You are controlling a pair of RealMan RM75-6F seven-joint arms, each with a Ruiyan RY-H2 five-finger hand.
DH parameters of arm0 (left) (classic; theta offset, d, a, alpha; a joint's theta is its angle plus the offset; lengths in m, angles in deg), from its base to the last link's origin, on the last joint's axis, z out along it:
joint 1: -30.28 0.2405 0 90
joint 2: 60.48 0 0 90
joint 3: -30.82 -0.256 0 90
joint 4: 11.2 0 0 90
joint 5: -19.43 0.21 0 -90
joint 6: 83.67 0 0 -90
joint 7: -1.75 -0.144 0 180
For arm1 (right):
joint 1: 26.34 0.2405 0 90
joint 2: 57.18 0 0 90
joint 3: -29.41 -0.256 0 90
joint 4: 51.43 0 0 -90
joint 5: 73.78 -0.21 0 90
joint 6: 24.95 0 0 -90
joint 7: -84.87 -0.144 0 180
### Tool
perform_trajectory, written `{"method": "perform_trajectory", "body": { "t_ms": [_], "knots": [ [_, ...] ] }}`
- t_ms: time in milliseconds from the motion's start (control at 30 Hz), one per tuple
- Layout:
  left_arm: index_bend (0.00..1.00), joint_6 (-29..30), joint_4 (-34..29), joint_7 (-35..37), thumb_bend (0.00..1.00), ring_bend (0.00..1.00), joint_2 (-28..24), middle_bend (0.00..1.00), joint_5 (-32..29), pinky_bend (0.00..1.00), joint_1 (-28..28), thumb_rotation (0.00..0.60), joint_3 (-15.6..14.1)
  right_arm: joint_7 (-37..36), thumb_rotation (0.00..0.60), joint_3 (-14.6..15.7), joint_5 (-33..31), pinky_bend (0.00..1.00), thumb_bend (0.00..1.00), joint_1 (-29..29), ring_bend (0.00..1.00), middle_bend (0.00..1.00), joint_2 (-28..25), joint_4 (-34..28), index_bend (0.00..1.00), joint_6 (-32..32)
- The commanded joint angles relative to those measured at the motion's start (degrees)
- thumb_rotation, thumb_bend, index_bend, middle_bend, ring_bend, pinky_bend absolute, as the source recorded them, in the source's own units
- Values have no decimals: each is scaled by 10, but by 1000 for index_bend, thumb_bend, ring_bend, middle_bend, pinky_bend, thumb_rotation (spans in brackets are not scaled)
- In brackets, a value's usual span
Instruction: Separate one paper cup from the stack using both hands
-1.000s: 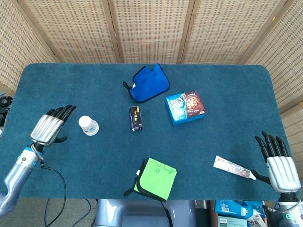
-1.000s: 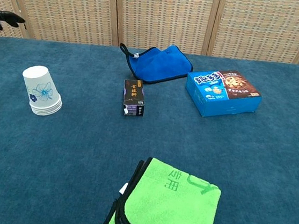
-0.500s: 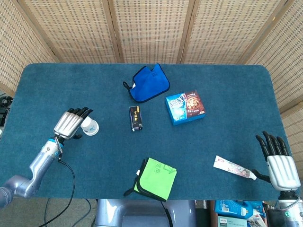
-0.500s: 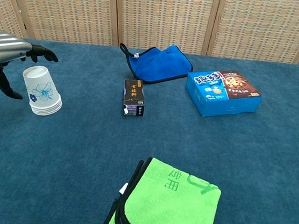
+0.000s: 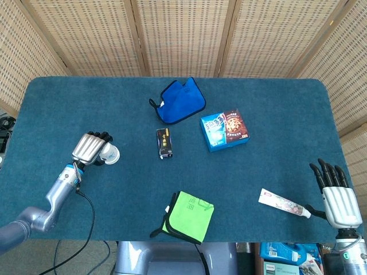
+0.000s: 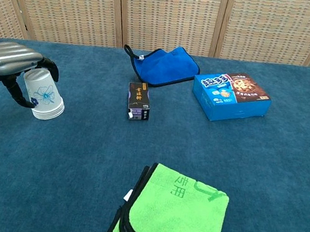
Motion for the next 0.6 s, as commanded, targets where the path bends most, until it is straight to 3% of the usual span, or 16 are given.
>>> {"method": "perform_trajectory", "body": {
  "t_ms": [33,233,400,600],
  "knots": [
    [383,3,18,12,119,409,15,355,5,421,-8,600,-3,1,600,1,0,0,0,0,0,0,1,1,0,-1],
    [505,6,27,17,118,496,25,462,2,484,-14,600,-3,-2,600,1,-2,0,0,1,0,0,0,1,0,-2],
    [518,16,16,25,119,507,17,474,-3,490,-13,600,-1,-5,600,1,-2,0,0,1,0,0,-1,2,0,-2],
    [518,73,-49,179,118,507,-24,474,-9,491,12,600,31,-7,600,5,4,0,0,3,0,0,1,7,0,-5]
  ]
}}
